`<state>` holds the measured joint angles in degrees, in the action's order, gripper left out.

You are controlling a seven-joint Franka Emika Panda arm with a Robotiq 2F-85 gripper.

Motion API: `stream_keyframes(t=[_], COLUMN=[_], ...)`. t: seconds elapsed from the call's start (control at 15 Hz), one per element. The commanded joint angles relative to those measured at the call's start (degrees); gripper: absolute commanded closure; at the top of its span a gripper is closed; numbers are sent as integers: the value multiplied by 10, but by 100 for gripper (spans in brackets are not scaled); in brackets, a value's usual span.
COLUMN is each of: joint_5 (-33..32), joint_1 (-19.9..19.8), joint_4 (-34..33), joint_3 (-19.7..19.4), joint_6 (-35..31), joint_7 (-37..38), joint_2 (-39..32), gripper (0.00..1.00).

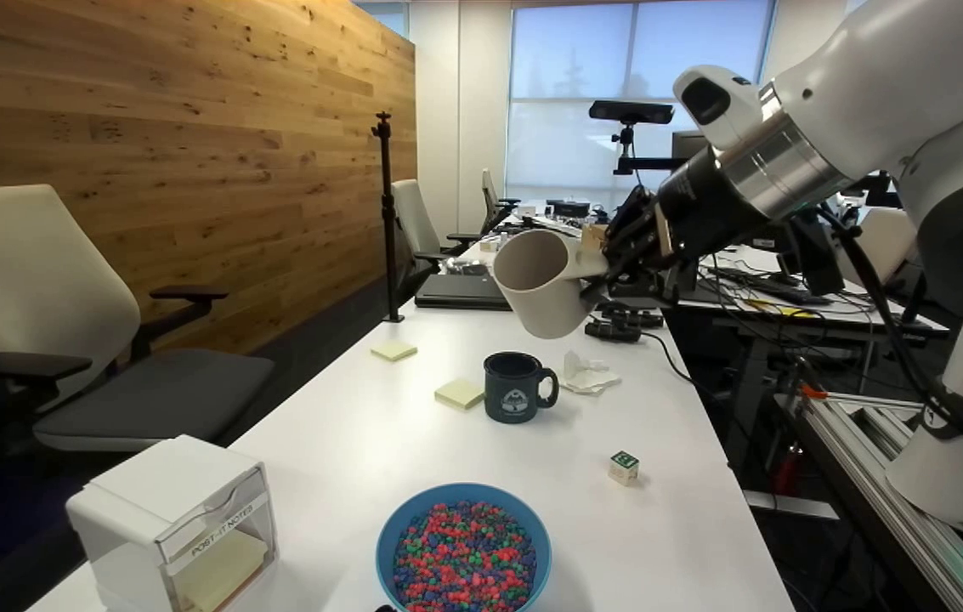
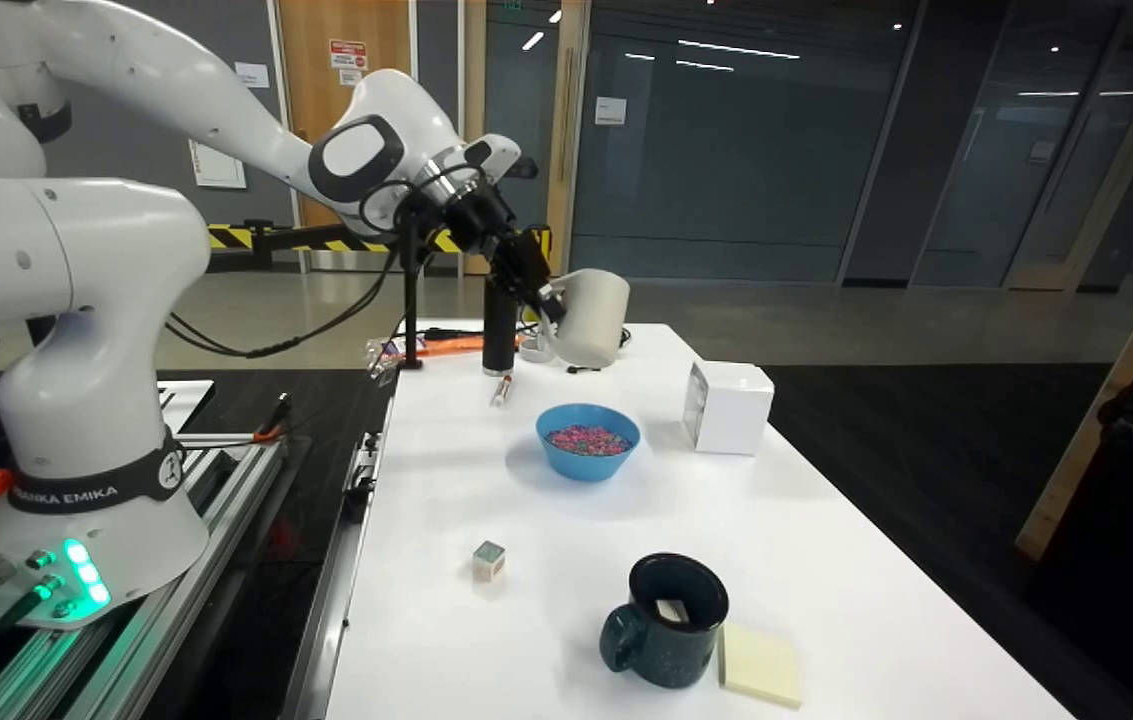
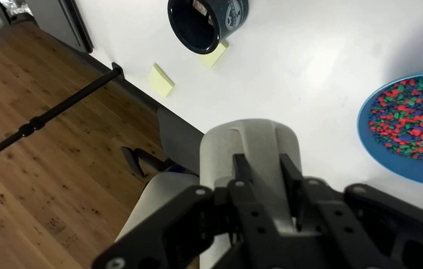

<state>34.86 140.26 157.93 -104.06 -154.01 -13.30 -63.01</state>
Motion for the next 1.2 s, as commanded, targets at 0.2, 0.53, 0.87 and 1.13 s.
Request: stream_keyframes(t=[0.2, 0.53, 0.87, 1.13], joint_5=[10, 1, -11, -29], joint_1=[0, 1, 1, 1], joint_4=[-14, -24, -31, -45], joint_3=[1, 5, 14, 15], joint_6=[31, 53, 63, 67], joint_7=[-50, -67, -78, -87], joint_2=[-59, -91, -123, -122], gripper=[94, 94, 94, 94])
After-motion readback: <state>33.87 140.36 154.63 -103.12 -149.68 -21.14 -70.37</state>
